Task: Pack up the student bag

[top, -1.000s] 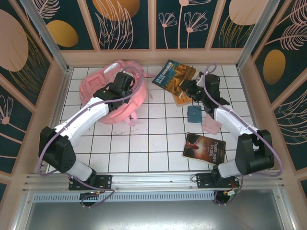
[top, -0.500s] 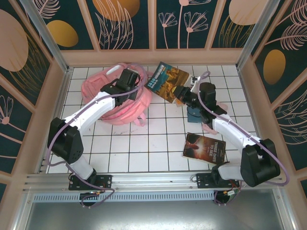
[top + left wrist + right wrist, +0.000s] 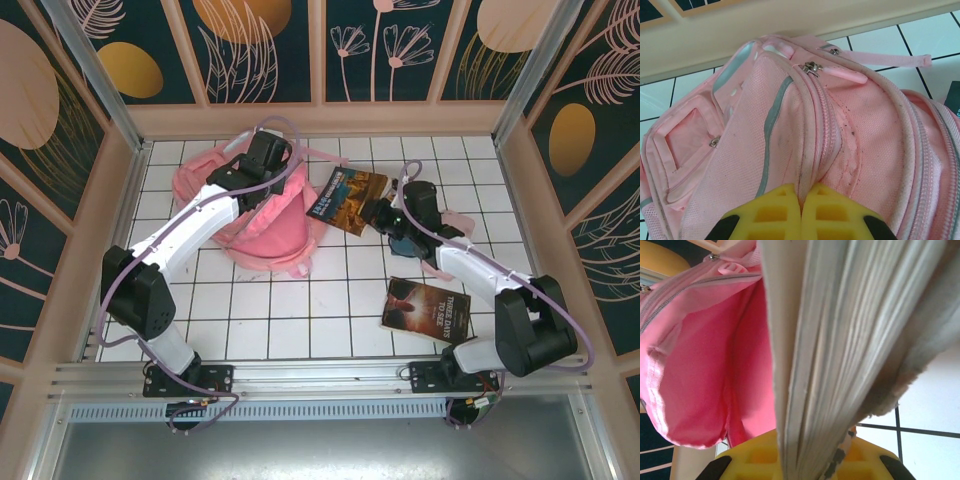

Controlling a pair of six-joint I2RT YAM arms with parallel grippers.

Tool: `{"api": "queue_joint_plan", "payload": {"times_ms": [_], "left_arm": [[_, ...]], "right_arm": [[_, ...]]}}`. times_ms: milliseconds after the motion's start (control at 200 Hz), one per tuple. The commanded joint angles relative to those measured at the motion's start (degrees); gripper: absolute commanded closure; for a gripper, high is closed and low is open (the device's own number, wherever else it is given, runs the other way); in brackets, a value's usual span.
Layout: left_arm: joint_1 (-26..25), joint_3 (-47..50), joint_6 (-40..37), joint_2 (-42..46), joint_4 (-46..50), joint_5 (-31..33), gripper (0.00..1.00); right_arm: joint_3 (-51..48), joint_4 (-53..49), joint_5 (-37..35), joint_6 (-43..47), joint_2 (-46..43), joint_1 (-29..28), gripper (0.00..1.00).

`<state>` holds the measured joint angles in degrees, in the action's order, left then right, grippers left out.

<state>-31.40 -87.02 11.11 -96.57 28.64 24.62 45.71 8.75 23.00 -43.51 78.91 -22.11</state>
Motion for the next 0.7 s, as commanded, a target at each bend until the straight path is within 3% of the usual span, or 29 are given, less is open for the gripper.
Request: {"api": "queue_joint_plan", "payload": {"times_ms": [0,260,400,520,696], "left_arm": [[-0.16,-5.05,2.5,2.01,-7.02,1.94,1.0],[-0.09,-12.3,6.54,-3.07,-5.97,5.73,1.0],[-0.1,-14.51,6.77,-4.05,-5.67,4.69,1.0],[-0.14,-15.03,6.74,-3.56,-4.72,2.46,1.0],[-0.15,-14.8,7.44,-2.05,-3.19,0.15,1.0]], "right_arm": [[4.45,6.54,6.28,-0.23,-3.14,1.57,1.0],[-0.08,20.23,15.49,-14.39,-3.79,-0.16,1.0],[1.1,17.09,13.09,-12.58,-1.39,-3.26,1.0],[2.69,20.1,14.46,-13.03,2.95,-3.77,1.0],[11.42,22.49,14.71,-11.54,10.72,-5.29,1.0]]}}
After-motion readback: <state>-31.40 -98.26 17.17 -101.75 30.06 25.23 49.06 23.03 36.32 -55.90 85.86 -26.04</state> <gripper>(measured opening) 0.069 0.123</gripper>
